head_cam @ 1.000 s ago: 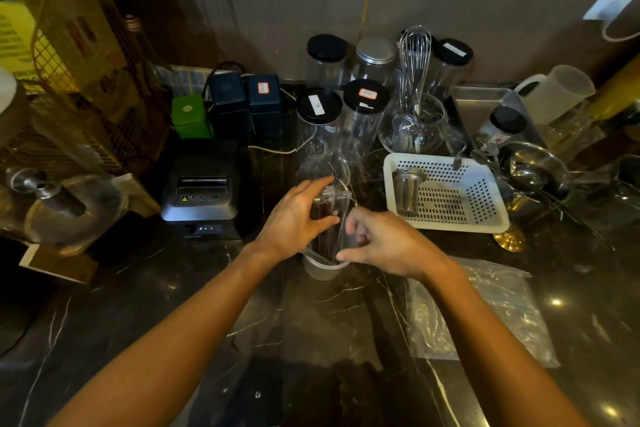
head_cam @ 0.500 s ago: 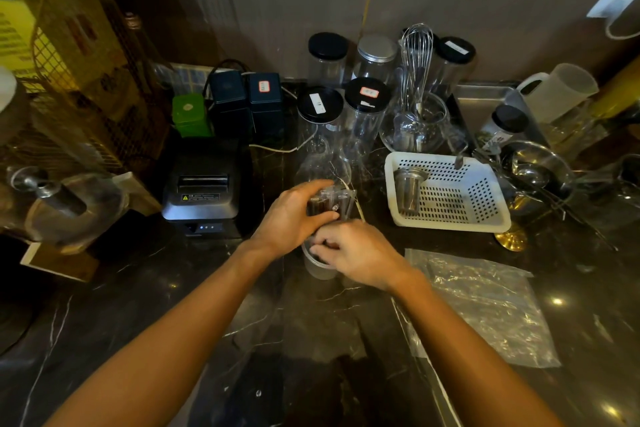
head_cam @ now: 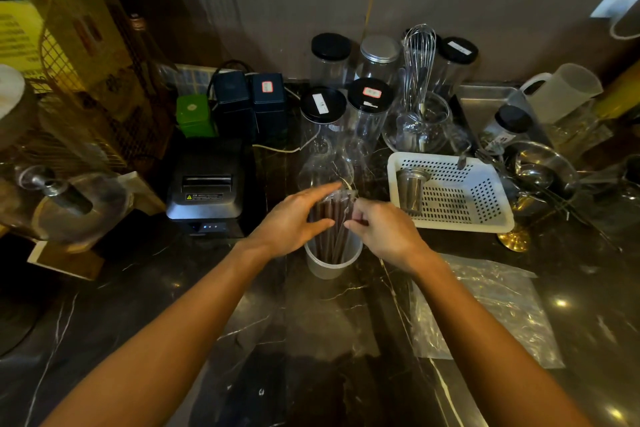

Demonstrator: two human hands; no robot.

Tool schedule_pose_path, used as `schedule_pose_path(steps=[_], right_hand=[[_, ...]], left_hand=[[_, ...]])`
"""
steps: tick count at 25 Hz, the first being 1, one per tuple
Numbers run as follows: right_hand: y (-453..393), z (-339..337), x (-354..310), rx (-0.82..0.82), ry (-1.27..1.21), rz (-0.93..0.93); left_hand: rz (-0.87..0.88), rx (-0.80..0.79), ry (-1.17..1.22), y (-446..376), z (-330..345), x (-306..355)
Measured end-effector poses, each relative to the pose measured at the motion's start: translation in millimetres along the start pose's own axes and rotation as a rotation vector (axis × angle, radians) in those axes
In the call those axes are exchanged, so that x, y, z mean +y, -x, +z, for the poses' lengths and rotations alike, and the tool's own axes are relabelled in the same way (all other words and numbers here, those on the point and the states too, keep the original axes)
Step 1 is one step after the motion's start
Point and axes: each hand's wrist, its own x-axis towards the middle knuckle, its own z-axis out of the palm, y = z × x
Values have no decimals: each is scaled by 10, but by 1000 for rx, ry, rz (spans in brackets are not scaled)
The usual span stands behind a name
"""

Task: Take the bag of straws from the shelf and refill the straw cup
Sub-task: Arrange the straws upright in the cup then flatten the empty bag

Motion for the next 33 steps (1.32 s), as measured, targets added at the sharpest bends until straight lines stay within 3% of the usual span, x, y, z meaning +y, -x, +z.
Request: schedule_pose_path(steps=[9, 15, 27, 33], right_hand=[[142, 46, 224, -52, -322, 132], [174, 101, 288, -243, -574, 238], [-263, -53, 180, -5, -784, 363], [-484, -76, 210, 10, -755, 378]], left_hand=[[-241, 69, 241, 300, -13, -76], [-363, 45, 367, 441, 53, -129], [-346, 243, 328, -79, -51, -153], [-342, 286, 301, -294, -36, -200]])
